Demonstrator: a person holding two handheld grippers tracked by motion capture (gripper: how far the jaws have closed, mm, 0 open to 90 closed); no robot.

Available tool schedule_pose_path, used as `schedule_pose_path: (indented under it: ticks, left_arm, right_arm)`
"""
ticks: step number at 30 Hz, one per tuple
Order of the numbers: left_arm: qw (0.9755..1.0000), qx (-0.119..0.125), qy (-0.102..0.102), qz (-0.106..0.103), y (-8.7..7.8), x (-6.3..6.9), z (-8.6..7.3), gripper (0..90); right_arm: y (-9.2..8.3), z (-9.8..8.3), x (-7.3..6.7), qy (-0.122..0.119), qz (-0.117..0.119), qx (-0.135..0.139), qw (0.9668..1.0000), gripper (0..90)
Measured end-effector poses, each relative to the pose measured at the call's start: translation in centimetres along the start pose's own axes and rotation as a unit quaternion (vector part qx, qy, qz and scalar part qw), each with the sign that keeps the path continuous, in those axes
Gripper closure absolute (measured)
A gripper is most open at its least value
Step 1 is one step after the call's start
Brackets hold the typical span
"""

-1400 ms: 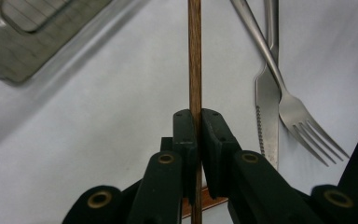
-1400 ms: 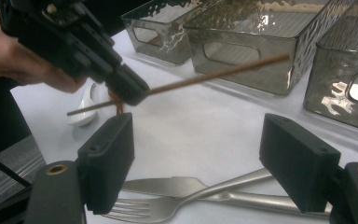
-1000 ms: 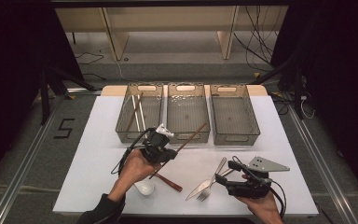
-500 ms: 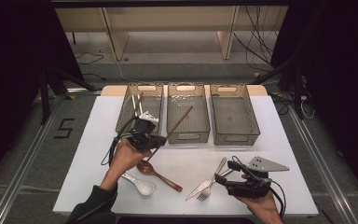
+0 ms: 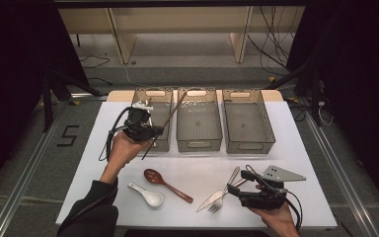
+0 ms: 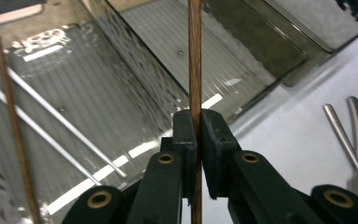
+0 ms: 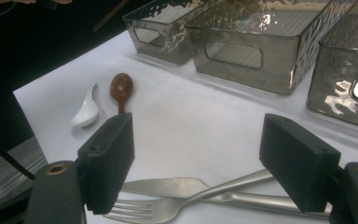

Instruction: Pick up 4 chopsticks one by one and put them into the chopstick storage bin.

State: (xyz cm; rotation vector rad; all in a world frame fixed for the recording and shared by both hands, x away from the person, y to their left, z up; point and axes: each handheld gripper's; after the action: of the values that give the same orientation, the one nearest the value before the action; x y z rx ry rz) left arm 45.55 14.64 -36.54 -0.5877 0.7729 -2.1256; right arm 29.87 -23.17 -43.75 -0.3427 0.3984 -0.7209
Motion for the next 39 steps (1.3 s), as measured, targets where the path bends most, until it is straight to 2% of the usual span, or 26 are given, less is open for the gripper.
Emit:
schedule_pose_path:
  ticks: [4, 7, 11, 19, 29, 35, 37, 39]
  left_arm:
    - [0.9999, 0.006, -0.003, 0.012, 0.0, -0.9, 0.6, 84.3]
    - [0.9998, 0.010, -0.007, 0.013, 0.1, -1.5, 1.2, 84.3]
    - [0.9995, 0.007, -0.001, 0.030, 0.4, -2.2, 2.1, 84.3]
    - [0.9986, 0.007, -0.008, 0.052, 1.3, -4.3, 3.2, 84.3]
    - [0.9979, 0.007, -0.020, 0.061, 2.5, -6.3, 3.5, 84.3]
    - [0.9974, 0.003, -0.021, 0.069, 3.2, -6.8, 3.3, 84.2]
    - [0.9970, 0.005, -0.029, 0.071, 3.4, -7.1, 3.1, 84.2]
    - [0.9970, -0.001, -0.029, 0.072, 3.6, -7.4, 3.0, 84.2]
  right_arm:
    - [0.0, 0.0, 0.0, 0.001, 0.000, 0.000, 1.0000, 27.0]
    - [0.0, 0.0, 0.0, 0.001, 0.000, 0.000, 1.0000, 27.0]
    - [0.0, 0.0, 0.0, 0.001, 0.000, -0.001, 1.0000, 27.0]
    - [0.0, -0.1, 0.1, 0.002, 0.002, -0.002, 1.0000, 27.0]
    - [0.1, -0.1, 0.0, 0.002, 0.004, -0.002, 1.0000, 27.0]
    - [0.1, -0.1, 0.0, 0.003, 0.004, -0.003, 1.0000, 27.0]
    - [0.0, -0.1, 0.0, 0.002, 0.004, -0.002, 1.0000, 27.1]
    - [0.1, -0.1, 0.0, 0.002, 0.004, -0.002, 1.0000, 27.1]
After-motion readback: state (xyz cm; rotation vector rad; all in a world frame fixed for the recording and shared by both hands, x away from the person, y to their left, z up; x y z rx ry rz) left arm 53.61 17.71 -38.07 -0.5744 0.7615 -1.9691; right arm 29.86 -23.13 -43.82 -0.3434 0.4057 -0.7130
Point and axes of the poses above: each handheld gripper's, and its own axes: y roughly forward along the jaws, z roughly out of its top, x roughly to its right
